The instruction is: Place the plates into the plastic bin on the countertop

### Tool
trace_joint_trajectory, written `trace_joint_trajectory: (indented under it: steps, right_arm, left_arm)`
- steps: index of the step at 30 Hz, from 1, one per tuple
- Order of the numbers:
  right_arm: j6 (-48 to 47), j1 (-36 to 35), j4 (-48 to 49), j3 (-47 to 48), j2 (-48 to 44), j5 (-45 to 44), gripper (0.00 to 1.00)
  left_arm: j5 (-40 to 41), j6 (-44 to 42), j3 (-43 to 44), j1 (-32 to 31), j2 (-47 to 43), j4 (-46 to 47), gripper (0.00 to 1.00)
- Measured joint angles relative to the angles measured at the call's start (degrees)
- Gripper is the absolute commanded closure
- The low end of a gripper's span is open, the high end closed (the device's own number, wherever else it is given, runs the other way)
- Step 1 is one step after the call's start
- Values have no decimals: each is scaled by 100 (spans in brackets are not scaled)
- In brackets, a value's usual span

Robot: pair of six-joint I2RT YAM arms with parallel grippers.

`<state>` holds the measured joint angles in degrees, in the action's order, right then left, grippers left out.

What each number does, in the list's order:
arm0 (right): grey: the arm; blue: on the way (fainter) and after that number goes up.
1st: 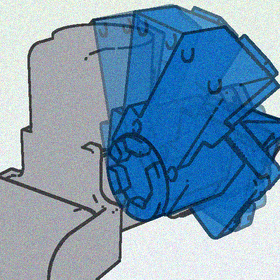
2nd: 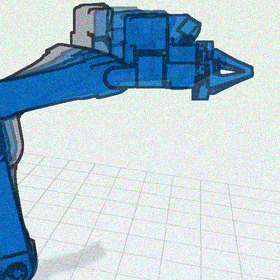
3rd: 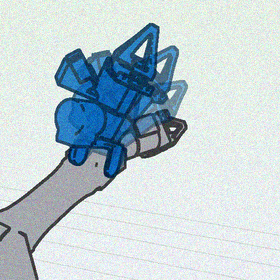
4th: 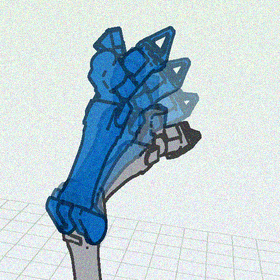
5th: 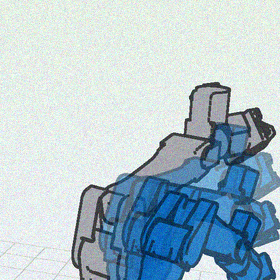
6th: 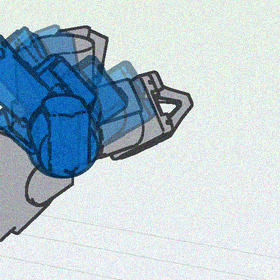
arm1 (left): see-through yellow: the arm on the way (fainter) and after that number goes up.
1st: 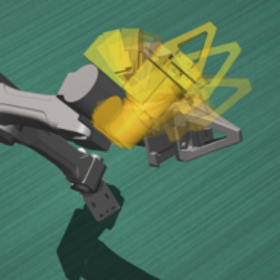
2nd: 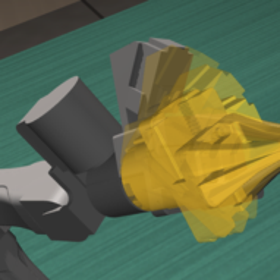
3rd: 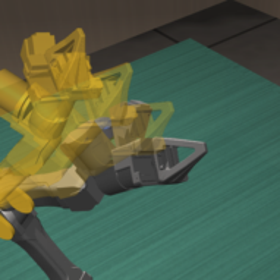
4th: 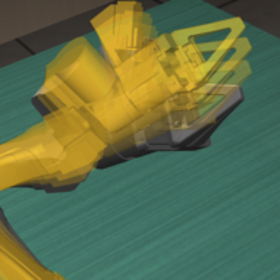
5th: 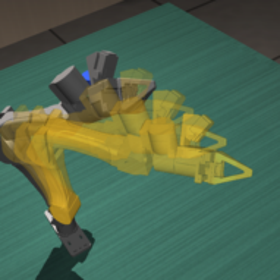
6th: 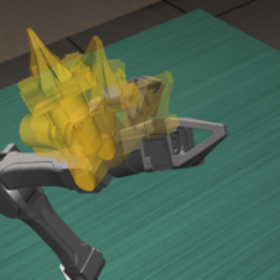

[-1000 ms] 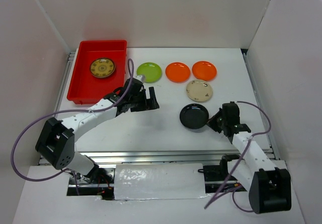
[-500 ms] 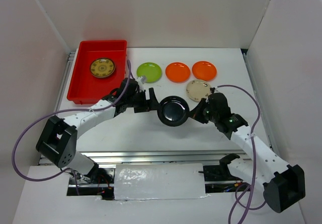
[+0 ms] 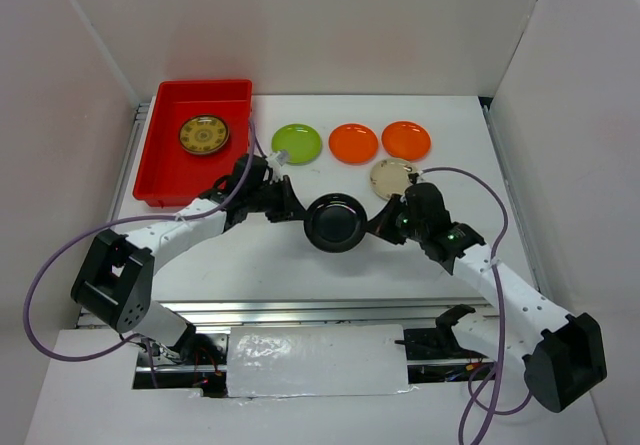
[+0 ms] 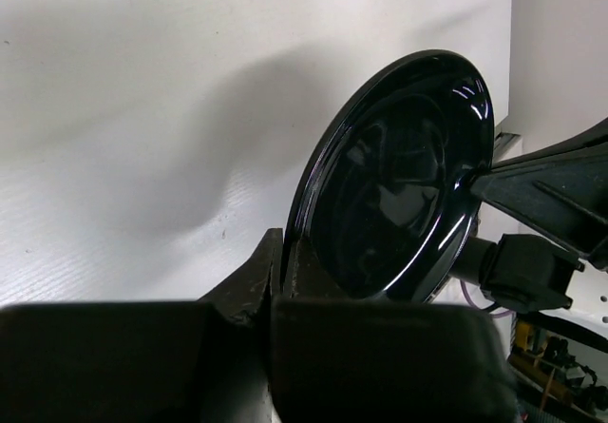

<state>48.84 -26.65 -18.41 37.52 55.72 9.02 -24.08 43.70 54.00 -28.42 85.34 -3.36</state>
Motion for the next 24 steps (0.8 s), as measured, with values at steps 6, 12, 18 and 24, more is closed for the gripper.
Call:
trace_joint_trajectory:
  steps: [6, 12, 18, 24]
  right_arm:
    - [107, -22, 343, 81, 107, 234, 0]
    - [107, 284, 496, 83, -136, 273, 0]
    - [-70, 885, 417, 83, -745, 245, 0]
    - [-323, 1064, 278, 66, -734, 461, 0]
  left_arm:
    - [39, 42, -7, 214, -9, -7, 100]
    - [723, 245, 46, 992, -321, -389, 100]
    - [1923, 660, 1008, 2732, -79, -1047, 100]
    - [2159, 890, 2610, 4140, 1652, -850, 100]
